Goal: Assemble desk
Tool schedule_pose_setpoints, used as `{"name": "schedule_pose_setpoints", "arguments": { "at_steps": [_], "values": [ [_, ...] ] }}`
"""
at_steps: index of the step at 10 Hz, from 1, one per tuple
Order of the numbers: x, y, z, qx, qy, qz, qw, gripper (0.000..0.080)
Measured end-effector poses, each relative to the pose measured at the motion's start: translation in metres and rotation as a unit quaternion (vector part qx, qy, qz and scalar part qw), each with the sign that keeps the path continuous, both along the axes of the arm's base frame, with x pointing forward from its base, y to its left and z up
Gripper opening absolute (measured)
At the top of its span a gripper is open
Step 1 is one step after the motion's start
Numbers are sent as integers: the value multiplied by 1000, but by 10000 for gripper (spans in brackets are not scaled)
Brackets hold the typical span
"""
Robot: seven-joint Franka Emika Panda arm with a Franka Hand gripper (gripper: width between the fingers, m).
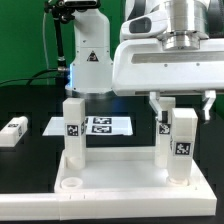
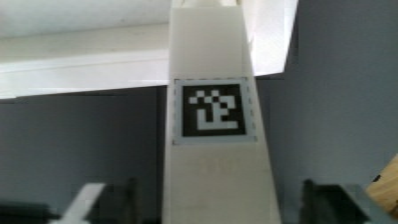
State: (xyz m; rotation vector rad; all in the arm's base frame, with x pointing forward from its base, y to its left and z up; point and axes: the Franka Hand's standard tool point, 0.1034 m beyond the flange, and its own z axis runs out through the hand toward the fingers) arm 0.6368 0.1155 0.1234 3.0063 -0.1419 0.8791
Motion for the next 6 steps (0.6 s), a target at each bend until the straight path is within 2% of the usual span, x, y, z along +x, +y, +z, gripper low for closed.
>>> {"name": "schedule_pose_setpoints", "arguments": {
  "at_steps": [1,2,3,6],
  "values": [
    [0,0,0,0,0,1,1000,609],
    [0,0,0,-1,0,1,1000,609],
    [0,0,0,-1,0,1,1000,643],
    [0,0,0,-1,0,2,1000,649]
  ]
}}
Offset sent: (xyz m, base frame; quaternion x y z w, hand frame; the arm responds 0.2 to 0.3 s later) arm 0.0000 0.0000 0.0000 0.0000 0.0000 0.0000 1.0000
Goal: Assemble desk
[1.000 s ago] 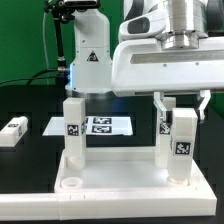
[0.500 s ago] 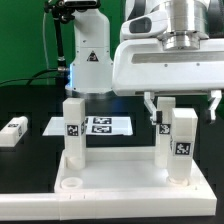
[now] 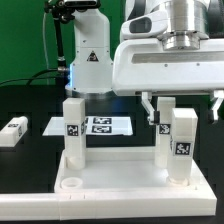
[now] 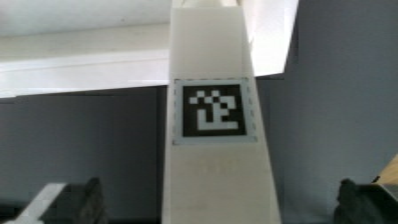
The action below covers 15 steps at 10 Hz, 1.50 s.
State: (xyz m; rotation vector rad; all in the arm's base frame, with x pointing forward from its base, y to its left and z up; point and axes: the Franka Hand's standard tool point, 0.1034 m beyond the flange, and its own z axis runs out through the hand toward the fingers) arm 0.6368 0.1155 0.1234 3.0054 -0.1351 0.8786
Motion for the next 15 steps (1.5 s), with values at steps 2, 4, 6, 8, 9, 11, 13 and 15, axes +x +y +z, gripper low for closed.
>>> {"name": "schedule_pose_setpoints", "arguments": {
  "at_steps": [2,4,6,8,9,11,13,15],
  "values": [
    [0,0,0,0,0,0,1000,649],
    [4,-5,11,-13,1,23,1000,649],
    [3,-9,28,-6,37,28,999,649],
    [7,-13,31,-6,127,20,992,649],
    [11,-21,31,-9,146,17,989,649],
    [11,-22,35,-10,226,9,974,649],
    [22,-22,37,-13,250,2,968,649],
    [26,-15,36,-9,240,-1,971,649]
  ]
}}
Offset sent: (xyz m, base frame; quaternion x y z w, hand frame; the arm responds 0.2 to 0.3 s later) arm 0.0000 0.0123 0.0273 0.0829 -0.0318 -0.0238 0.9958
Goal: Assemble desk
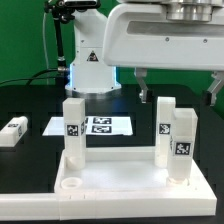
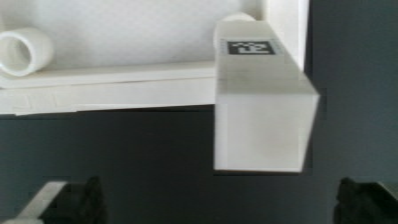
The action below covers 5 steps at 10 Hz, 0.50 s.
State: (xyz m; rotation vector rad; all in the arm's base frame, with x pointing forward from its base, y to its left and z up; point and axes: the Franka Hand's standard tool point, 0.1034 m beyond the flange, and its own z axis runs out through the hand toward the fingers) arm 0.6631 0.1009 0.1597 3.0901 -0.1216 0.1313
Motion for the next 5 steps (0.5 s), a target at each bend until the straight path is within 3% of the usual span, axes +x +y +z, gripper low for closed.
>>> {"name": "schedule_pose_setpoints", "arguments": {
  "at_steps": [3,5],
  "values": [
    [-5,16,-19,-1,-2,-7,1000,649],
    [-12,17,-30,-1,-3,-10,1000,649]
  ]
}}
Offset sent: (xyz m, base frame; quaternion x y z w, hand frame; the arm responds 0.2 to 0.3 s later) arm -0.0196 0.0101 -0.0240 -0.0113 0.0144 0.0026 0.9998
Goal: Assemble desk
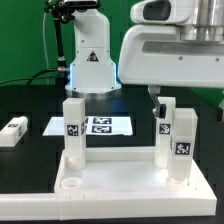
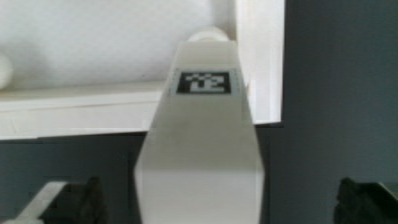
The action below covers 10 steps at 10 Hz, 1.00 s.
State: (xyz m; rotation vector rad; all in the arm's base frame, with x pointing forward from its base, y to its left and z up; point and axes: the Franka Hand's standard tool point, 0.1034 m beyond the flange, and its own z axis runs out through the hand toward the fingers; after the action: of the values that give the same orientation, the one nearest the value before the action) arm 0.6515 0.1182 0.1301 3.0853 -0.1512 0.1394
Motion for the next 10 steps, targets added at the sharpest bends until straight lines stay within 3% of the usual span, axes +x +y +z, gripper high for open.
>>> {"name": "schedule_pose_setpoints", "arguments": {
  "at_steps": [2,3,4,5,8,10],
  "values": [
    [1,-1,1,1,-2,-13,1000,637],
    [1,-1,1,3,-3,-36,999,469],
    [1,0,1,7,-5,-74,997,469],
    [1,-1,1,10,-7,-113,994,285],
    [0,-3,1,18,-13,-226,974,288],
    [-5,-3,1,22,-33,-347,937,288]
  ]
}}
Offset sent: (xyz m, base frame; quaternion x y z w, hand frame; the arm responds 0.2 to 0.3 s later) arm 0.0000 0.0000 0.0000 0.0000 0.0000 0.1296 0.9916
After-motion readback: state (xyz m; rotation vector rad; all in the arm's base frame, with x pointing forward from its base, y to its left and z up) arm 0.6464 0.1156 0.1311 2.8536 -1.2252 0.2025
